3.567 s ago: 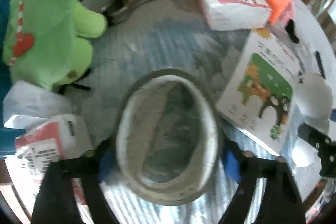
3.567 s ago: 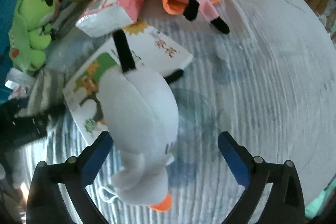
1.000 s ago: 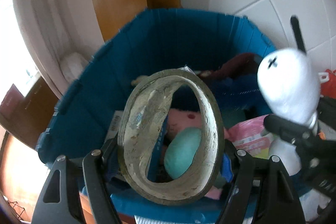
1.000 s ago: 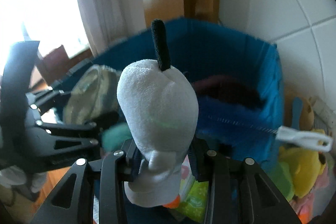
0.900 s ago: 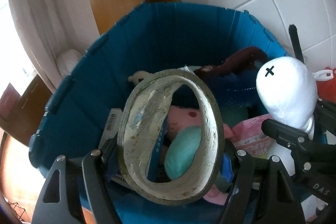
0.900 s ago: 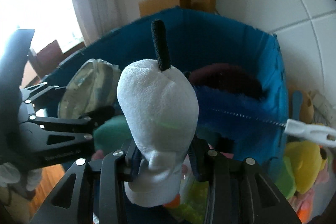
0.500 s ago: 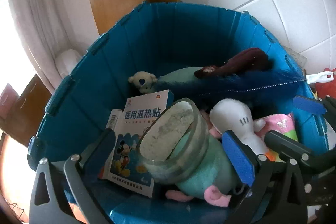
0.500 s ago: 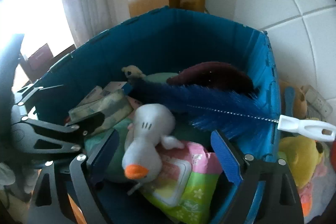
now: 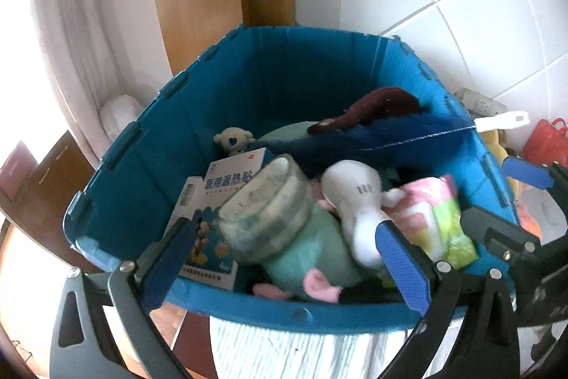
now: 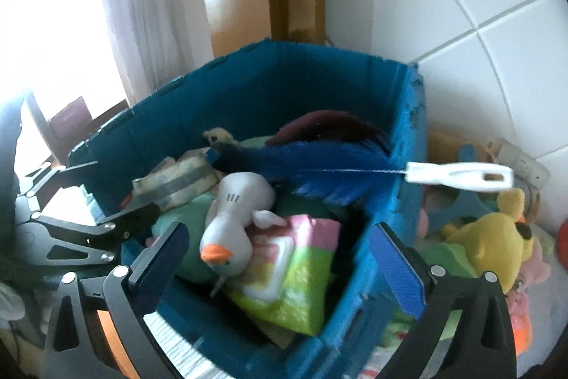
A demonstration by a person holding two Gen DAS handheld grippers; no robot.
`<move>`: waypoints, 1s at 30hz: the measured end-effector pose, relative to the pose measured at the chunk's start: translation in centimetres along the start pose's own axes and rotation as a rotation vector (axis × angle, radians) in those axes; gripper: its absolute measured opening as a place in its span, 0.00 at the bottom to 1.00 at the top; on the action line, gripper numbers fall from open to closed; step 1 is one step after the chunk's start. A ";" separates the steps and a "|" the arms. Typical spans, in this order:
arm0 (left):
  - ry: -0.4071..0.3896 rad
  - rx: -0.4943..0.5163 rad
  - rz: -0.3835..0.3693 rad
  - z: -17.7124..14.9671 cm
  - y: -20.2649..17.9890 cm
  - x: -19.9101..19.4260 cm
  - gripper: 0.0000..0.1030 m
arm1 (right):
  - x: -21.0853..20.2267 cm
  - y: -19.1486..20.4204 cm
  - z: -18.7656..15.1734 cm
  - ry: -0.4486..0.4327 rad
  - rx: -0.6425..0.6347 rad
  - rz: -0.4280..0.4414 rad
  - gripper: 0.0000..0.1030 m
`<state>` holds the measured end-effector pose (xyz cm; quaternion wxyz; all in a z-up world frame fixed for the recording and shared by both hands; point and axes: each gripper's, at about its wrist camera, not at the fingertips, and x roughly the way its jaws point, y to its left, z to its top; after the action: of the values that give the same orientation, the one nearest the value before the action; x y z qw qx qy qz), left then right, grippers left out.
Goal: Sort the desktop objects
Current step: 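Open the left tool inside the bin while the right releases the white plush, then withdraw both tools from the bin back over the bed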
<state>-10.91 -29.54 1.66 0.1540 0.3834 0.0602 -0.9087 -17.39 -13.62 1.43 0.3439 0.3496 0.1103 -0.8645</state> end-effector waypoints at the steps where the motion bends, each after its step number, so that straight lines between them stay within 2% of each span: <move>1: -0.009 0.000 -0.001 -0.2 -0.3 -0.4 1.00 | -0.7 -0.3 -0.4 -0.010 0.009 -0.003 1.00; 8: -0.096 0.007 -0.043 -1.2 -3.7 -4.2 1.00 | -5.5 -3.6 -3.3 -0.069 0.096 -0.009 1.00; 15: -0.151 0.047 -0.143 -2.2 -9.3 -6.9 1.00 | -9.9 -8.5 -7.9 -0.103 0.216 -0.047 1.00; 21: -0.137 0.121 -0.245 -2.7 -15.6 -7.5 1.00 | -12.4 -13.6 -12.2 -0.077 0.310 -0.134 1.00; 30: -0.049 0.211 -0.348 -4.9 -24.6 -6.3 1.00 | -15.4 -20.8 -16.9 -0.036 0.408 -0.228 1.00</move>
<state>-11.51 -3.75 2.53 -0.0448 0.3589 0.0263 -0.9319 -14.44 17.06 -1.49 0.1682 0.3819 -0.0341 -0.9081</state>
